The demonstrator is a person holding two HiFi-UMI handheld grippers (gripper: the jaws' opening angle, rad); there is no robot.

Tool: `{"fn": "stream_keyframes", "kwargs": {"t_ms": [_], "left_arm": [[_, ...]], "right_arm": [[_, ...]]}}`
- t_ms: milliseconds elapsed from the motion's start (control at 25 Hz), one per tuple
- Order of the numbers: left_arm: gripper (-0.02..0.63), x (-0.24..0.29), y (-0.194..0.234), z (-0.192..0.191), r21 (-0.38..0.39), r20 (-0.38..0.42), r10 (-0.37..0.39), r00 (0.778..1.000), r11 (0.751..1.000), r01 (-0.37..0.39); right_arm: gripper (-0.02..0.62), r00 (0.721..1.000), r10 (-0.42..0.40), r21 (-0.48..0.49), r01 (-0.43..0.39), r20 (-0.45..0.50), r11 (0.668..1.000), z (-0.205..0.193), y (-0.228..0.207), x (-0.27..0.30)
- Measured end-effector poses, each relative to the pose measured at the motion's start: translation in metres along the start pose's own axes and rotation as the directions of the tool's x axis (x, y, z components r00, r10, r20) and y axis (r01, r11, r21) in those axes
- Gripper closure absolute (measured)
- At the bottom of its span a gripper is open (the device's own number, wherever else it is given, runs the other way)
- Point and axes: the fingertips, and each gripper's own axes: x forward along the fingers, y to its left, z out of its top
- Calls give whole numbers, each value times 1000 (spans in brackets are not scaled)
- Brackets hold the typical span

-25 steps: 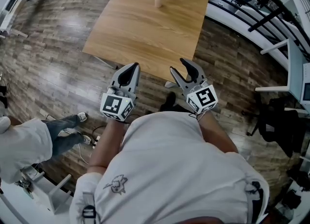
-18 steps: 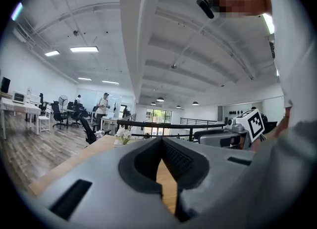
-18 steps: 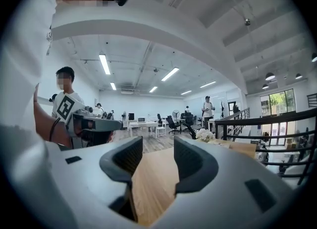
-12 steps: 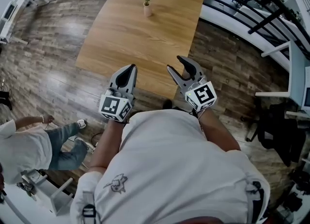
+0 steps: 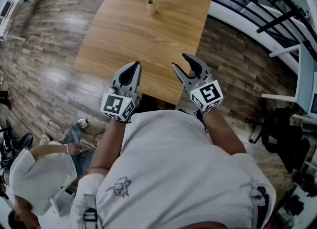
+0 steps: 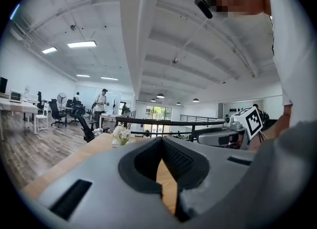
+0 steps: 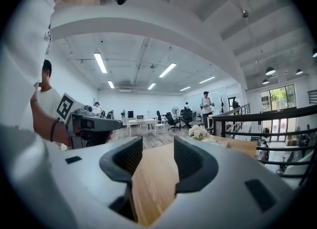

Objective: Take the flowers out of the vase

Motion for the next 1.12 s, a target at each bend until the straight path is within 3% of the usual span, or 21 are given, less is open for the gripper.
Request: {"fn": "stream_keyframes", "kwargs": {"t_ms": [640,1120], "left_arm": [[601,98,119,-17,-62,-60,-108,992,993,104],[601,156,179,-30,-84,-81,-161,984,984,155]], "right_arm": [[405,993,-73,51,78,-98,996,-25,-68,133],[411,983,-98,87,112,-152,990,-51,-102,207]]}}
